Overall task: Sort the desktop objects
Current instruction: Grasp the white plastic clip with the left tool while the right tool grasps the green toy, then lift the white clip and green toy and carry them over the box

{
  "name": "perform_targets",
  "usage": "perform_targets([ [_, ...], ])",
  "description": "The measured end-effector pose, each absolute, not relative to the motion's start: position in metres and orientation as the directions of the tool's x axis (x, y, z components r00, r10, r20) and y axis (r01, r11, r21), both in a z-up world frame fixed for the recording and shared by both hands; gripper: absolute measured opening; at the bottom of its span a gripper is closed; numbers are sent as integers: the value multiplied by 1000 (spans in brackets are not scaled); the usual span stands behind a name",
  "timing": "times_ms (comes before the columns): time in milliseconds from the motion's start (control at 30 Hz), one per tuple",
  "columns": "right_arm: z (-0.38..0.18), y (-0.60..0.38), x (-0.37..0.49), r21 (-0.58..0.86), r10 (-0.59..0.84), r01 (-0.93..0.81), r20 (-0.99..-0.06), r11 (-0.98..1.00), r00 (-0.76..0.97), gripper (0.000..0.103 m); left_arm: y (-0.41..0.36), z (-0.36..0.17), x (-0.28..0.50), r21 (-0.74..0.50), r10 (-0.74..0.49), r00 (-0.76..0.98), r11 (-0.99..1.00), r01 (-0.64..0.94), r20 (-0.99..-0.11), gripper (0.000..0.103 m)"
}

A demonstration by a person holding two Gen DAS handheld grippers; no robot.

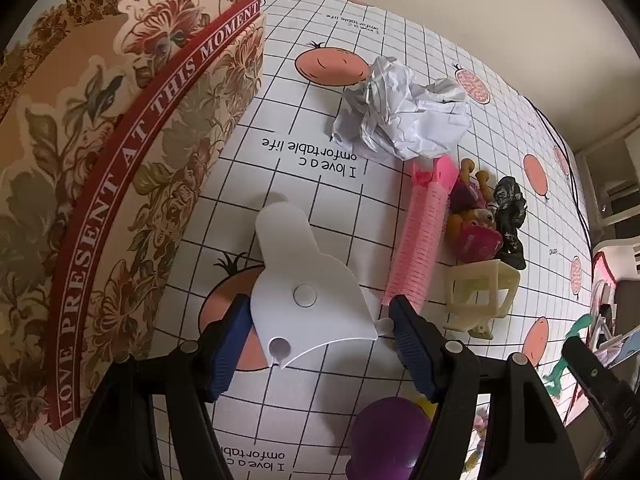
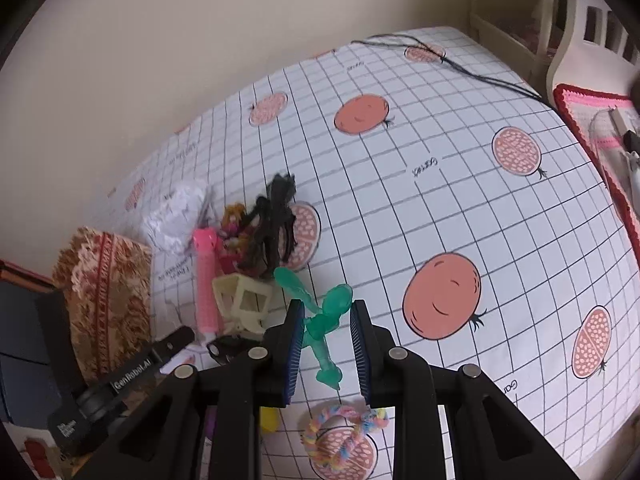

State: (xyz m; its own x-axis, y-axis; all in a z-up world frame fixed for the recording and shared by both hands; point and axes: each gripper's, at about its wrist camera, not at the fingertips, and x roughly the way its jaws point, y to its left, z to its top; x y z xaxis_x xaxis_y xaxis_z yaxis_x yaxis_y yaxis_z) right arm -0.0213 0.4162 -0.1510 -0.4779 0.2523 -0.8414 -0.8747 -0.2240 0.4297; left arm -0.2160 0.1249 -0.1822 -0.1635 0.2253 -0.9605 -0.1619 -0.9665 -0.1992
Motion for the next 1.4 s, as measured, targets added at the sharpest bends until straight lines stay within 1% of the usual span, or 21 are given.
perform_targets([
  [67,-144,413,-17,448,272,-867,-825,-220,-495,25,121,-179,-214,-207,234,-171,-965,-161,-957,71],
  [100,-143,416,-14,452,279,-864,-820,-220,-500,25,119,-182,-195,-210,238,-178,-964,-160,-955,71],
  [433,-131,416,-16,495,326,-841,-775,-217,-541,25,109,-155,-190,-260,296,-230,-950,-172,-927,71],
  [667,-128,417,-15,511,340,-834,-762,-210,-552,25,106,-139,-191,-308,345,-262,-935,-174,-901,69],
  [967,-123,416,-14,530,356,-822,-742,-208,-568,26,109,-120,-193,-338,376,-307,-925,-173,-874,69],
  [1300,-91,406,-10,571,441,-779,-647,-260,-621,26,97,-84,-188,-386,427,-390,-904,-182,-815,69],
  [1400,-87,404,-13,574,447,-773,-636,-270,-629,26,90,-72,-186,-402,442,-415,-897,-185,-795,69],
])
